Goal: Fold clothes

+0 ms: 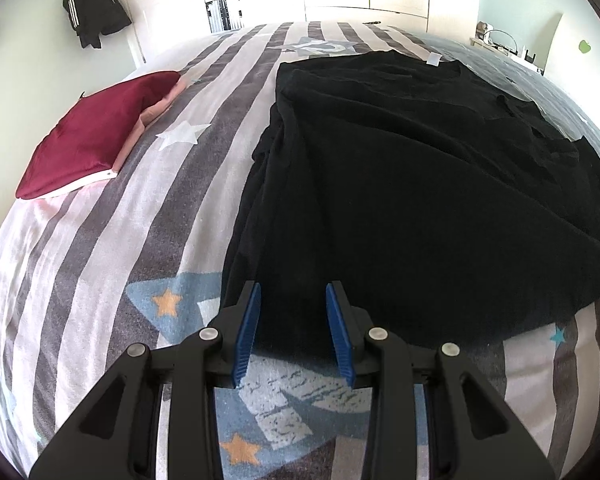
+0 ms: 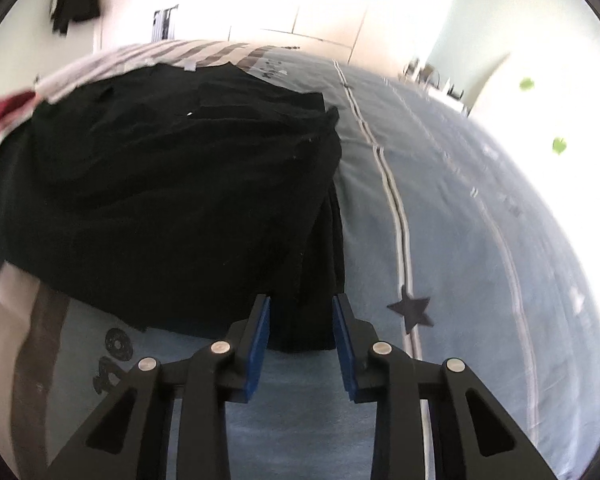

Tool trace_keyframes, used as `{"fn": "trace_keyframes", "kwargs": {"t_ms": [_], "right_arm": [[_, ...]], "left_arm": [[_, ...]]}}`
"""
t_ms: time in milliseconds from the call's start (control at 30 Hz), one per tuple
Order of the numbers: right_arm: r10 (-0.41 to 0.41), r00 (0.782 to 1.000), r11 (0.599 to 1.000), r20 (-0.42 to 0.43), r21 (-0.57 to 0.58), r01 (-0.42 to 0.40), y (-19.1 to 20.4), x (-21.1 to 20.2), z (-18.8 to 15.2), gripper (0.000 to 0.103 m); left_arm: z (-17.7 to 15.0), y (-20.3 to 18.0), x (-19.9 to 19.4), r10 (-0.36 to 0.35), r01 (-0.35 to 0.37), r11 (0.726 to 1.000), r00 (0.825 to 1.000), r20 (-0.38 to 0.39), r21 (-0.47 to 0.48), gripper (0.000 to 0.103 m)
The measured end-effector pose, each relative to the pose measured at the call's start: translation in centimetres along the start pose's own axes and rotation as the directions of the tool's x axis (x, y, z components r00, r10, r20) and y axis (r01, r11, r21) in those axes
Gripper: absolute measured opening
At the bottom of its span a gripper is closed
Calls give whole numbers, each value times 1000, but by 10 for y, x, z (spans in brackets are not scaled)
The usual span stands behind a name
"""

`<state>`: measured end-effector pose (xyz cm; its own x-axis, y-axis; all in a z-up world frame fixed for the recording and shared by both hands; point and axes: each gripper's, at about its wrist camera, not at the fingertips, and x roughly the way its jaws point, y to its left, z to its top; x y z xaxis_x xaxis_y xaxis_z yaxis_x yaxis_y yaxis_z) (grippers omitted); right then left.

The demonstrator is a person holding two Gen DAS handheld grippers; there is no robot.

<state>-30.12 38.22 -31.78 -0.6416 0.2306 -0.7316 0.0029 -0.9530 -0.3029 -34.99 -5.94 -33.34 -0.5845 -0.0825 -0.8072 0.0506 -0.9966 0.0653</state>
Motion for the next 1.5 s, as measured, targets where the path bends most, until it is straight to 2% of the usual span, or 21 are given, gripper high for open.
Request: {"fn": "trace_keyframes", "kwargs": {"t_ms": [67, 133, 200, 233, 267, 367, 633, 767, 833, 900, 933, 1000, 1100, 1133, 1167, 1233, 1267, 1300, 1433, 1500], "right_arm": [[-13, 1000, 999, -15, -34, 13, 9, 2, -4, 27], [9, 1000, 1000, -28, 3, -9, 8, 7, -8, 26], [45, 999, 996, -27, 73, -42, -2, 10, -9, 18], [55, 998, 993, -26, 104, -52, -7, 10, -9, 15], [62, 998, 990, -28, 127, -58, -12, 11, -8, 8], [89, 995, 981, -40, 178, -80, -23, 14, -9, 2], [109, 994, 987, -17, 121, -106, -43, -3, -1, 1], [125, 991, 988, 46, 81, -128, -52, -24, 11, 1], [150, 989, 984, 12, 97, -150, -57, -14, 4, 1], [136, 985, 984, -109, 127, -121, -60, 17, -17, 0], [132, 982, 982, -134, 151, -111, -66, 24, -24, 0], [126, 986, 974, -111, 202, -102, -85, 19, -26, 0], [158, 983, 964, -91, 228, -134, -93, 11, -26, 0], [168, 982, 965, -89, 218, -145, -88, 9, -25, 0], [176, 981, 968, -88, 198, -156, -80, 7, -24, 1], [188, 978, 972, -87, 161, -172, -64, 3, -22, 15], [191, 978, 972, -82, 153, -177, -58, 1, -24, 32], [195, 978, 972, -70, 151, -183, -52, 0, -23, 43], [162, 984, 983, -67, 99, -155, -24, 10, -16, 44], [156, 985, 982, -72, 117, -147, -26, 18, -16, 41]], "left_arm": [[0, 1, 1, -8, 8, 1000, 1000, 2, -2, 31], [1, 3, 2, -20, 20, 1000, 1000, 5, -4, 30], [1, 5, 2, -27, 27, 1000, 1000, 8, -6, 15], [2, 6, 2, -26, 26, 1000, 1000, 8, -6, 3], [2, 8, 1, -25, 25, 1000, 1000, 9, -6, 2], [3, 10, -1, -26, 26, 1000, 1000, 14, 7, 1], [19, 26, -24, -39, 40, 999, 998, 55, -16, 0], [28, 33, -38, -37, 37, 999, 996, 79, -4, 0], [23, 37, -27, -27, 27, 1000, 999, 38, -3, 0], [17, 41, -14, -22, 22, 1000, 1000, -10, -19, 0], [17, 43, -13, -38, 37, 999, 999, -17, -36, 0], [18, 43, -17, -64, 63, 997, 998, -10, -50, 0], [19, 39, -19, -96, 95, 993, 995, -7, -70, 1], [18, 38, -18, -94, 93, 992, 995, -13, -80, 6], [18, 37, -16, -96, 93, 991, 995, -21, -95, 15], [16, 38, -12, -105, 99, 987, 994, -39, -130, 22], [16, 38, -11, -107, 100, 985, 993, -42, -142, 22], [16, 37, -11, -105, 98, 984, 994, -40, -145, 22], [13, 34, -9, -96, 91, 989, 995, -38, -121, 22], [13, 33, -8, -96, 91, 990, 995, -38, -111, 22]]}}
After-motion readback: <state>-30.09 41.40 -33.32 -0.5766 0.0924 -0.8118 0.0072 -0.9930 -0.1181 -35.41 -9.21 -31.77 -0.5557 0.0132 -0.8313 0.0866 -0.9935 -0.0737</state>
